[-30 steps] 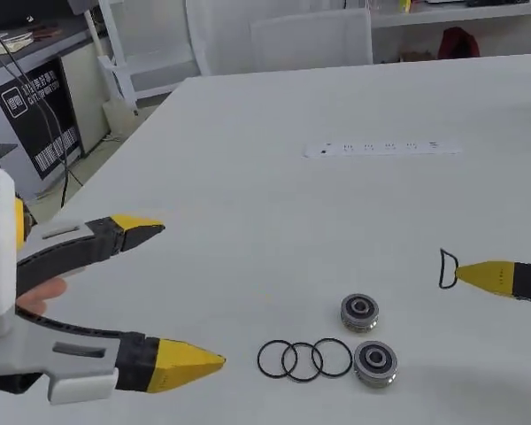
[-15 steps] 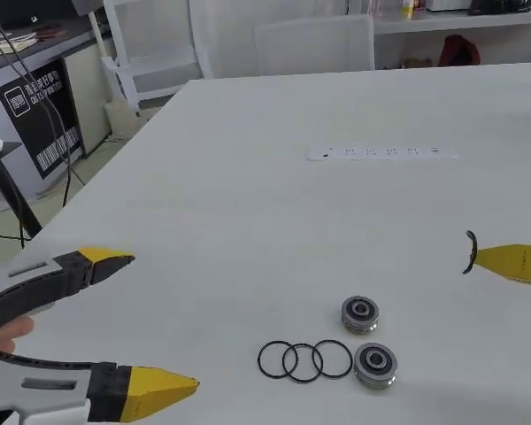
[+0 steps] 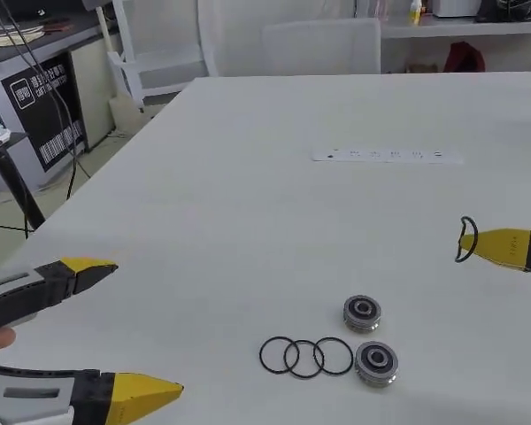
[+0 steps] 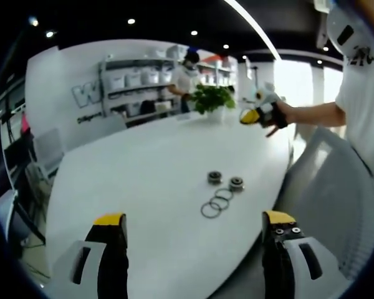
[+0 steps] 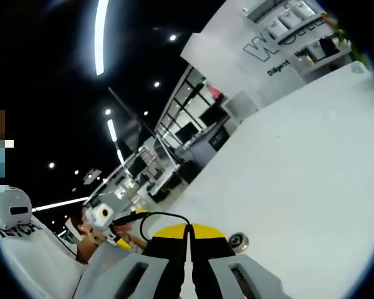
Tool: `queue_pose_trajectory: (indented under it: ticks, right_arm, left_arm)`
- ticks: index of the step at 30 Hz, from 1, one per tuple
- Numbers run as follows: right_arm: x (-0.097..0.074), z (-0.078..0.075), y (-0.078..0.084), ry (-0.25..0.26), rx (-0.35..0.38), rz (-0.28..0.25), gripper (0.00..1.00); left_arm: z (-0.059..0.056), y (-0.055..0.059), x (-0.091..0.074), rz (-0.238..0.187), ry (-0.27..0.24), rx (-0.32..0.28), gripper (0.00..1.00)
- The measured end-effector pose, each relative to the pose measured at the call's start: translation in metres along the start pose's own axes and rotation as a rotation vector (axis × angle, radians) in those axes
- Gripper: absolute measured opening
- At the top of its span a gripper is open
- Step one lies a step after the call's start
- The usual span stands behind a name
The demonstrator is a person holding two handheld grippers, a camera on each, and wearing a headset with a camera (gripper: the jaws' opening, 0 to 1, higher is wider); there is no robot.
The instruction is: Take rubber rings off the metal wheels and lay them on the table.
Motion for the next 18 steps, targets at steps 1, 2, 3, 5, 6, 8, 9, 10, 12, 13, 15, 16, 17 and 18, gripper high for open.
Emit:
queue_pose_trajectory:
  ticks: [1,2,3,5,6,8,9,10,12,13,15,16,17,18]
  right_arm:
    - [0.002,0.002,0.000,-0.002,-0.006,0.007,0.00]
    - [0.004,0.003,0.000,-0.006,-0.011,0.014,0.00]
    - [0.005,0.004,0.000,-0.008,-0.015,0.019,0.00]
    - [0.009,0.005,0.000,-0.013,-0.024,0.032,0.00]
    - [0.010,0.005,-0.001,-0.014,-0.028,0.037,0.00]
    - [0.012,0.006,0.000,-0.015,-0.038,0.052,0.00]
    - [0.014,0.006,0.000,-0.011,-0.056,0.064,0.00]
    - [0.015,0.006,0.000,-0.005,-0.073,0.075,0.00]
    - [0.018,0.007,0.001,0.003,-0.105,0.095,0.00]
    - [0.020,0.009,0.002,0.005,-0.116,0.107,0.00]
    - [0.024,0.011,0.003,0.012,-0.139,0.120,0.00]
    - [0.025,0.011,0.004,0.016,-0.148,0.125,0.00]
    - [0.027,0.012,0.005,0.020,-0.165,0.136,0.00]
    - [0.028,0.012,0.005,0.021,-0.174,0.144,0.00]
  left_arm:
    - [0.000,0.001,-0.001,-0.002,0.000,-0.004,0.91]
    - [-0.001,0.002,-0.001,-0.003,0.000,-0.007,0.91]
    - [-0.001,0.003,-0.001,-0.003,0.000,-0.012,0.91]
    - [-0.003,0.004,0.000,-0.004,0.001,-0.013,0.91]
    - [-0.003,0.004,0.000,-0.006,0.002,-0.015,0.91]
    - [-0.004,0.004,0.000,-0.011,0.005,-0.021,0.91]
    - [-0.004,0.004,0.000,-0.011,0.004,-0.022,0.91]
    - [-0.004,0.005,0.000,-0.011,0.003,-0.023,0.91]
    - [-0.005,0.005,0.000,-0.009,0.000,-0.024,0.91]
    - [-0.004,0.005,0.000,-0.010,-0.001,-0.026,0.91]
    - [-0.004,0.005,0.000,-0.010,-0.002,-0.026,0.91]
    - [-0.004,0.005,-0.001,-0.011,-0.004,-0.026,0.91]
    - [-0.004,0.004,-0.001,-0.014,-0.008,-0.027,0.91]
    - [-0.004,0.004,-0.001,-0.015,-0.009,-0.030,0.91]
Point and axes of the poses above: the centre of the closed fingertips' face, and the gripper's own axes: x roughly forward along the fingers, z roughly to its left, y roughly out of its underside, the point moved 6 cm from there along -x, roughly backward along the fingers, and after that the axes turned 2 degrees about z, right-handed, at the moved point
